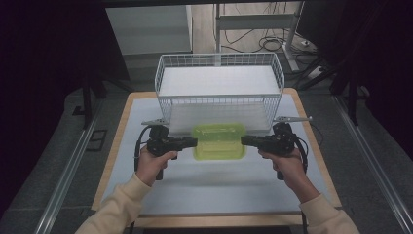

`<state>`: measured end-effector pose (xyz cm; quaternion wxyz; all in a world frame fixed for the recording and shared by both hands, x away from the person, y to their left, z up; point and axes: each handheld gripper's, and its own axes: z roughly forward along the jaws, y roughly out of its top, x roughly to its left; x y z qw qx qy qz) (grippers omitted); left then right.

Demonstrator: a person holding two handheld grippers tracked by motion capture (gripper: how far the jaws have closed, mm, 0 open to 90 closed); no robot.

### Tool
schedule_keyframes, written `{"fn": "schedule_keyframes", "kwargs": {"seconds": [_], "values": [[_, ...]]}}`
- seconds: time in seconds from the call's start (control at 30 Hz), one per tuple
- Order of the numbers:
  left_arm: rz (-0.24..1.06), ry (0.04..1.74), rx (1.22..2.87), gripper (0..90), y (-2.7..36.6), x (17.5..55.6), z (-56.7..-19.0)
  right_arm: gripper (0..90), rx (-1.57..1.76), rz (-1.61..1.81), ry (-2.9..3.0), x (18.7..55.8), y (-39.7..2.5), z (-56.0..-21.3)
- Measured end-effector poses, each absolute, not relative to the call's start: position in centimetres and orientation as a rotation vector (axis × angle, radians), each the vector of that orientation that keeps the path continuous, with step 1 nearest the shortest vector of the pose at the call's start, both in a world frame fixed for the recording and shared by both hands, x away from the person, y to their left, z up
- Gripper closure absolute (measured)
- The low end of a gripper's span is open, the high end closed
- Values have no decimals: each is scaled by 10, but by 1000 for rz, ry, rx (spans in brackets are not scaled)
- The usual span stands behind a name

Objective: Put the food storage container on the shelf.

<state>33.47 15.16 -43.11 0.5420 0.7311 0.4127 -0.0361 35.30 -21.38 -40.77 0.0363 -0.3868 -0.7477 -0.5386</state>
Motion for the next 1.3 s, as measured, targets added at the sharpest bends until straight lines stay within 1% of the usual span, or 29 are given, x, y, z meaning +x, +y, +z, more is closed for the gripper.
{"fn": "schedule_keyframes", "kwargs": {"seconds": [0.57,0.97,1.3], "values": [[-56,960,1718,806,154,345,-405,815,-1164,-1690,-2340,361,-210,-378],[-33,950,1718,806,156,349,-391,815,-1154,-1717,-2336,367,-208,-367],[3,925,1738,805,157,358,-366,815,-1142,-1758,-2337,373,-208,-350]]}}
